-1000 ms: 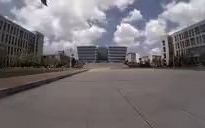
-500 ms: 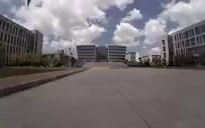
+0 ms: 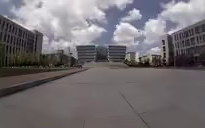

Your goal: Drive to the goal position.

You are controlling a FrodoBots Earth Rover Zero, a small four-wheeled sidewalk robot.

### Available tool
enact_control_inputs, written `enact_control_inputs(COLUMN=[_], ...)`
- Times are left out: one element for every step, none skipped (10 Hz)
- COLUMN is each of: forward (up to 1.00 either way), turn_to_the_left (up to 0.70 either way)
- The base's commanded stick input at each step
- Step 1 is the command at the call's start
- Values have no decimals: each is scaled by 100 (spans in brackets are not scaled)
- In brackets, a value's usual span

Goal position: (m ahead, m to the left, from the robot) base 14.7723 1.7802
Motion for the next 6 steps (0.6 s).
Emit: enact_control_inputs(forward=[70, 70, 70, 70, 70, 70], turn_to_the_left=[0, 0, 0, 0, 5, 7])
